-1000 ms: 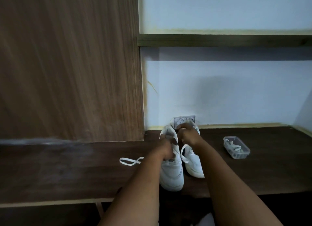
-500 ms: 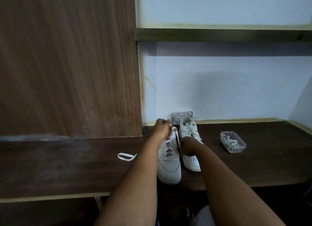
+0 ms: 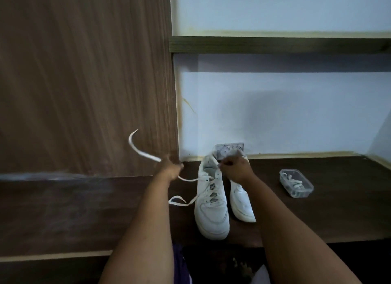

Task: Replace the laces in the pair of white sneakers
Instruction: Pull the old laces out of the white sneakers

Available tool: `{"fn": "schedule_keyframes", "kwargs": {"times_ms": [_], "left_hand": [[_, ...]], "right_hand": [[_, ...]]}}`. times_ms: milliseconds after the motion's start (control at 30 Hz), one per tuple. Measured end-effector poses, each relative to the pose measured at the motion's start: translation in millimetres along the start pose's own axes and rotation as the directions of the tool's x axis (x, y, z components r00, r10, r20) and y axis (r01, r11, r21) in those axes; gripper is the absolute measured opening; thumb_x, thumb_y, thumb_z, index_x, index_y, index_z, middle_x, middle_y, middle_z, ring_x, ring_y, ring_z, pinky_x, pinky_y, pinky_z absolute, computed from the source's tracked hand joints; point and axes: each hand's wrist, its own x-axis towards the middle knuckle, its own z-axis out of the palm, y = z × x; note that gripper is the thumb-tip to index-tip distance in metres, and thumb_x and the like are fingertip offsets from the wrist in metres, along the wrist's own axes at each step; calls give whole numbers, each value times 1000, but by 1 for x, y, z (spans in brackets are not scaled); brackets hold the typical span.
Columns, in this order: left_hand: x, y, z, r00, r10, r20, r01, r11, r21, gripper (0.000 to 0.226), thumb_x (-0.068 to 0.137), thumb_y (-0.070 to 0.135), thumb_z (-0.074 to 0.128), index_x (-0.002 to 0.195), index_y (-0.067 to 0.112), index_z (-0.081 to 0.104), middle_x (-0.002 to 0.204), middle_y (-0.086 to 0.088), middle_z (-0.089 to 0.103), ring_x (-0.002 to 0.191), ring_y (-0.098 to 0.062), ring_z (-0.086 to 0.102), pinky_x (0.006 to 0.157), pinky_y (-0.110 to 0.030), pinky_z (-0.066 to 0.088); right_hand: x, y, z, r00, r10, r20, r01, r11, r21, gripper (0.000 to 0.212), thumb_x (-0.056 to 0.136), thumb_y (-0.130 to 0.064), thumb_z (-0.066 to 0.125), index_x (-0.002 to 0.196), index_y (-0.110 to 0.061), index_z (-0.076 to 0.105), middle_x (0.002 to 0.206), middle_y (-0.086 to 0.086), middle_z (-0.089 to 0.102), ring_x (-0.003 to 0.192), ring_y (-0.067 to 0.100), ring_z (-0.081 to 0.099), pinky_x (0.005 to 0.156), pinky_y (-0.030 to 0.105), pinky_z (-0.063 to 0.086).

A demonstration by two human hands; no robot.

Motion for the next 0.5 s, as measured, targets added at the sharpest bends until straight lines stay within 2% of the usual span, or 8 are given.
{"fn": "schedule_keyframes", "kwargs": {"times_ms": [67,100,167,200,267,333,400,500], "left_hand": [[2,-10,9,997,-29,74,0,931,365,48,85,22,68,130,11,54,124,-12,63,109,-30,64,92,-36,52],[3,-11,13,996,-5,92,-35,903,428,35,83,20,68,116,9,64,110,-11,69,96,-29,69,87,-37,56],[0,-7,24,990,74,123,-113,931,346,10,82,14,67,91,17,72,101,-10,72,89,-29,70,83,-39,58],[-4,-3,30,980,134,148,-169,952,257,11,83,11,67,82,22,70,100,-8,72,89,-28,70,84,-39,58],[-18,6,40,938,290,190,-319,937,145,17,86,10,65,86,26,71,104,-4,73,96,-24,68,88,-36,55],[-23,11,51,899,367,239,-411,895,174,17,90,18,64,103,24,72,112,4,69,102,-17,63,91,-31,51],[-23,14,63,885,364,289,-441,855,272,21,92,26,61,110,31,70,117,5,67,103,-17,62,90,-30,50],[-22,17,76,909,310,279,-406,811,421,24,96,33,50,116,35,63,120,-5,65,104,-25,61,84,-32,49]], "right_hand": [[2,9,14,990,90,113,-72,986,-153,36,87,-43,60,86,-9,67,74,3,66,78,19,64,75,28,51],[3,14,21,983,137,124,-110,973,-204,45,84,-52,60,82,-7,67,73,4,66,74,19,63,77,30,52],[8,21,34,973,198,116,-170,962,-215,50,78,-59,64,73,-10,62,74,7,66,64,18,59,78,32,53],[9,22,38,972,206,112,-182,964,-195,47,77,-58,66,69,-12,57,74,7,64,61,17,56,77,32,52],[10,22,41,971,198,133,-178,973,-146,42,78,-51,69,71,-12,55,74,9,60,63,21,54,72,32,51],[11,23,42,966,196,171,-180,978,-107,38,82,-45,68,82,-8,58,73,11,58,64,22,53,66,31,47],[10,24,43,960,195,199,-179,979,-98,35,86,-40,62,87,-5,60,75,11,58,60,20,51,64,30,44],[8,30,48,971,215,103,-200,969,-142,44,86,-45,58,94,-2,65,84,14,64,71,23,57,62,27,42]]}}
